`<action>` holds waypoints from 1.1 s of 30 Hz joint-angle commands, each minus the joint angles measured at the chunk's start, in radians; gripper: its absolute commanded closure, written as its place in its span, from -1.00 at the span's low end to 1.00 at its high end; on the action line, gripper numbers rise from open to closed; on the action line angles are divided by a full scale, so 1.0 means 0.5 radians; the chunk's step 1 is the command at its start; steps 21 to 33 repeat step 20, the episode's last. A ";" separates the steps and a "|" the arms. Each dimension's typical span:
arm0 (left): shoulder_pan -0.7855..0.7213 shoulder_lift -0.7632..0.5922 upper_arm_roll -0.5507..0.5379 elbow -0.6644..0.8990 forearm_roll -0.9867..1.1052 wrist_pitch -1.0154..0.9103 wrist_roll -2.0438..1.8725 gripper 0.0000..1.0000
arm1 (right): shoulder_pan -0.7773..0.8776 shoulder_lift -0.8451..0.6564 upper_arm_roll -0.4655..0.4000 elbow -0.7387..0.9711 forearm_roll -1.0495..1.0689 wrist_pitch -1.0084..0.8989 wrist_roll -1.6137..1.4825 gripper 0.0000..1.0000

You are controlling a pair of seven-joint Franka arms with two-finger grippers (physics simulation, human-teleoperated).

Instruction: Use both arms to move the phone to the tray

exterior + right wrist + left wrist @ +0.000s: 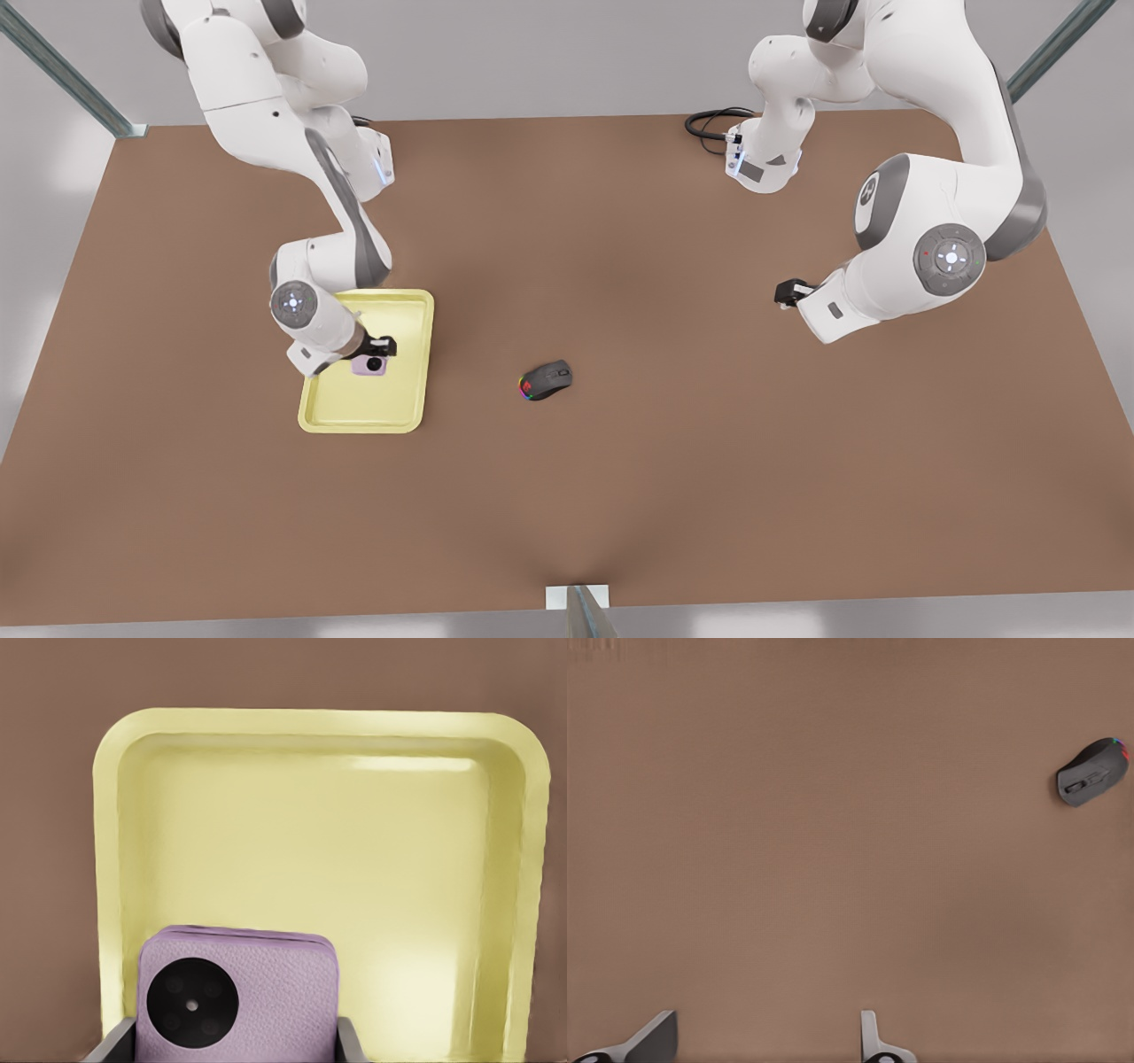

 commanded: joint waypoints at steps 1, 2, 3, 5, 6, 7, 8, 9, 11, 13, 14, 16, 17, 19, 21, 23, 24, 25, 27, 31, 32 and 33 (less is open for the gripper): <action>-0.001 -0.005 -0.006 0.001 0.000 0.002 0.015 -1.00 | -0.007 -0.009 -0.052 -0.132 -0.004 0.215 -0.799 -0.60; 0.002 -0.014 -0.006 0.001 0.000 0.002 0.012 -1.00 | -0.004 0.022 -0.062 -0.126 -0.004 0.236 -0.802 -1.00; 0.002 -0.023 -0.006 0.001 0.000 0.002 0.006 -1.00 | -0.001 0.050 -0.065 -0.129 -0.007 0.298 -0.802 -1.00; 0.002 -0.014 -0.006 0.053 0.000 -0.001 -0.001 -1.00 | 0.002 0.068 -0.065 -0.099 -0.007 0.273 -0.799 -1.00; 0.002 -0.029 -0.003 0.056 0.000 -0.001 -0.004 -1.00 | -0.001 0.068 -0.065 -0.062 -0.007 0.243 -0.793 -1.00; 0.002 -0.060 -0.003 0.056 0.009 -0.013 -0.007 -1.00 | -0.001 0.065 -0.065 0.122 -0.007 0.010 -0.774 -1.00; 0.002 -0.094 0.016 0.059 0.009 -0.013 -0.010 -1.00 | -0.004 0.065 -0.068 0.340 -0.011 -0.263 -0.731 -1.00; 0.006 -0.127 0.019 0.059 0.021 -0.032 -0.013 -1.00 | -0.007 0.059 -0.071 0.554 -0.023 -0.619 -0.633 -1.00; 0.002 -0.161 0.016 0.059 0.024 -0.032 -0.013 -1.00 | 0.002 0.099 -0.071 1.196 -0.047 -1.245 -0.461 -1.00; 0.002 -0.158 0.013 0.035 0.116 0.002 -0.102 -1.00 | -0.086 0.114 -0.013 1.659 -0.179 -1.779 -0.336 -1.00; 0.006 -0.158 0.013 0.035 0.119 -0.001 -0.102 -1.00 | -0.381 0.019 0.281 1.665 -0.240 -1.871 -0.329 -1.00; 0.002 -0.173 0.013 0.035 0.125 -0.016 -0.099 -1.00 | -0.415 -0.220 0.319 1.304 -0.268 -1.731 -0.326 -1.00; 0.002 -0.179 0.013 0.035 0.125 -0.029 -0.099 -1.00 | -0.415 -0.333 0.291 1.065 -0.265 -1.541 -0.326 -1.00; 0.002 -0.158 0.013 0.047 0.122 -0.081 -0.099 -1.00 | -0.415 -0.364 0.257 1.024 -0.265 -1.503 -0.329 -1.00; 0.002 -0.149 0.016 0.047 0.116 -0.105 -0.096 -1.00 | -0.412 -0.349 0.236 1.055 -0.259 -1.500 -0.329 -1.00; 0.002 -0.149 0.016 0.047 0.116 -0.105 -0.096 -1.00 | -0.412 -0.349 0.236 1.055 -0.259 -1.500 -0.329 -1.00; 0.002 -0.149 0.016 0.047 0.116 -0.105 -0.096 -1.00 | -0.412 -0.349 0.236 1.055 -0.259 -1.500 -0.329 -1.00; 0.002 -0.149 0.016 0.047 0.116 -0.105 -0.096 -1.00 | -0.412 -0.349 0.236 1.055 -0.259 -1.500 -0.329 -1.00; 0.002 -0.149 0.016 0.047 0.116 -0.105 -0.096 -1.00 | -0.412 -0.349 0.236 1.055 -0.259 -1.500 -0.329 -1.00; 0.002 -0.149 0.016 0.047 0.116 -0.105 -0.096 -1.00 | -0.412 -0.349 0.236 1.055 -0.259 -1.500 -0.329 -1.00; 0.002 -0.149 0.016 0.047 0.116 -0.105 -0.096 -1.00 | -0.412 -0.349 0.236 1.055 -0.259 -1.500 -0.329 -1.00; 0.002 -0.149 0.016 0.047 0.116 -0.105 -0.096 -1.00 | -0.412 -0.349 0.236 1.055 -0.259 -1.500 -0.329 -1.00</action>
